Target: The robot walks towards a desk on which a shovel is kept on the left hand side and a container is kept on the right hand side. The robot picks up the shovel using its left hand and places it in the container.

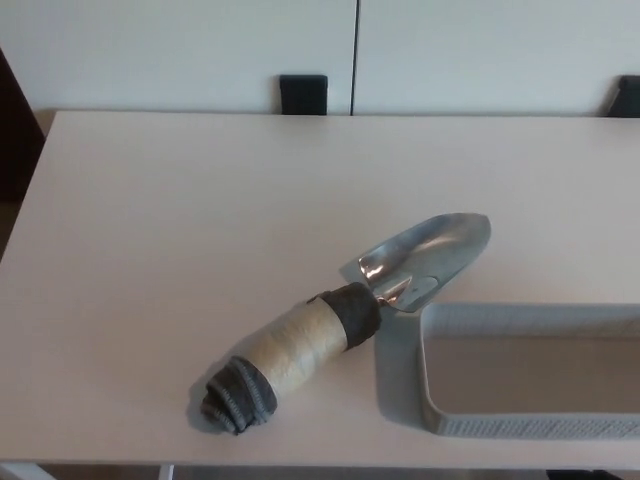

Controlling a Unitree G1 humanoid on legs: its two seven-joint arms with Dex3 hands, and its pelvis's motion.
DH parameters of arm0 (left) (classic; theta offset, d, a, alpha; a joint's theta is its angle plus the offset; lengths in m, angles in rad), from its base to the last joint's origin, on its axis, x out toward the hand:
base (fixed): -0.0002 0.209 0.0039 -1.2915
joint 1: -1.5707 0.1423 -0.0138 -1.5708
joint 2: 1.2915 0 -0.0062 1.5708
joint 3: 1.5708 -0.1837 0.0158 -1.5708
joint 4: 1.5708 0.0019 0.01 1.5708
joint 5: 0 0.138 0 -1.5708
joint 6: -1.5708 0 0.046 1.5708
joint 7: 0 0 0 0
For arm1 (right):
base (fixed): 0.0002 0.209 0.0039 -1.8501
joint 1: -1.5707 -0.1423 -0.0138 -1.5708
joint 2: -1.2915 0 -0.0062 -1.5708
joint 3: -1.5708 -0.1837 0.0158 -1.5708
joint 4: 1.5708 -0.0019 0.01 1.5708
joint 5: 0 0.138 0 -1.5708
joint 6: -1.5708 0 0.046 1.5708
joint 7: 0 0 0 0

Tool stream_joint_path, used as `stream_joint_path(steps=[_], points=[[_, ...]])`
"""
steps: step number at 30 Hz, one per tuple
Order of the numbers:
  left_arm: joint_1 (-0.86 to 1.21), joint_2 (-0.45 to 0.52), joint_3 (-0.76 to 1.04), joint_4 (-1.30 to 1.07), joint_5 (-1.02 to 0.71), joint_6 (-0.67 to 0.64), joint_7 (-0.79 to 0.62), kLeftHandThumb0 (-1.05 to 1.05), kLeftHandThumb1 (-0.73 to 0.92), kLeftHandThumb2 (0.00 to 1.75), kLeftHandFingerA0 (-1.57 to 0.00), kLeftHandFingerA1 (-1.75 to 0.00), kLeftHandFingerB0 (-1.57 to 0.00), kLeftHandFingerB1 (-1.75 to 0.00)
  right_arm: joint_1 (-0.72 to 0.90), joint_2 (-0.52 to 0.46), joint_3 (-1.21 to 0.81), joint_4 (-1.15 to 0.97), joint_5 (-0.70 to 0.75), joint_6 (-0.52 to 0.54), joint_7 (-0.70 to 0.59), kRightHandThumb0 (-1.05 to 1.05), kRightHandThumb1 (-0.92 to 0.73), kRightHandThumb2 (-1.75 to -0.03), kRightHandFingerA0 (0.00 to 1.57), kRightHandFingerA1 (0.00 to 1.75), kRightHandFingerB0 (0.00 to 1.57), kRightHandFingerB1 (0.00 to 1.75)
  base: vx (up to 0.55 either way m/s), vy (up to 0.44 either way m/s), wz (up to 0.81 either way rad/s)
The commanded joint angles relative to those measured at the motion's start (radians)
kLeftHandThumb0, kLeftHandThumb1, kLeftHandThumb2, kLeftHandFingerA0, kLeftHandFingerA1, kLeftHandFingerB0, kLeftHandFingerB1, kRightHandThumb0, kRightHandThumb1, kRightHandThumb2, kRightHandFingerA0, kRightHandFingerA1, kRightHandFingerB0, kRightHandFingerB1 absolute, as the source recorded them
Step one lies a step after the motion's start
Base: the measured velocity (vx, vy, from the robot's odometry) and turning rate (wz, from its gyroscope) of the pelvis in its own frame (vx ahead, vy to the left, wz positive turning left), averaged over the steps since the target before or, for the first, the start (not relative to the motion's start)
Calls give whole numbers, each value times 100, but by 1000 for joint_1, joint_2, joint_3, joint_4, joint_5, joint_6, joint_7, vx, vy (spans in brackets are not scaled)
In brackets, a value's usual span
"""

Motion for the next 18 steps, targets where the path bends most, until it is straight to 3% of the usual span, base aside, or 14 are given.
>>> stream_joint_path(steps=[1,9,18], points=[[76,30,-50,-94,83,-144,2,-42,53,56,-45,-40,-30,-32,78,-5,16,-104,-13,61,-3,-47,-65,-60,26,43,17,35,0,0,0],[220,69,-108,-349,49,-214,-64,-49,52,56,-44,-40,-29,-32,349,-26,-27,-332,26,57,14,-46,-67,-61,25,42,16,34,0,0,0],[364,142,-115,-643,-48,-209,-134,-51,53,56,-41,-39,-26,-32,463,-36,-62,-406,60,42,59,-50,-67,-61,24,40,16,33,0,0,0]])
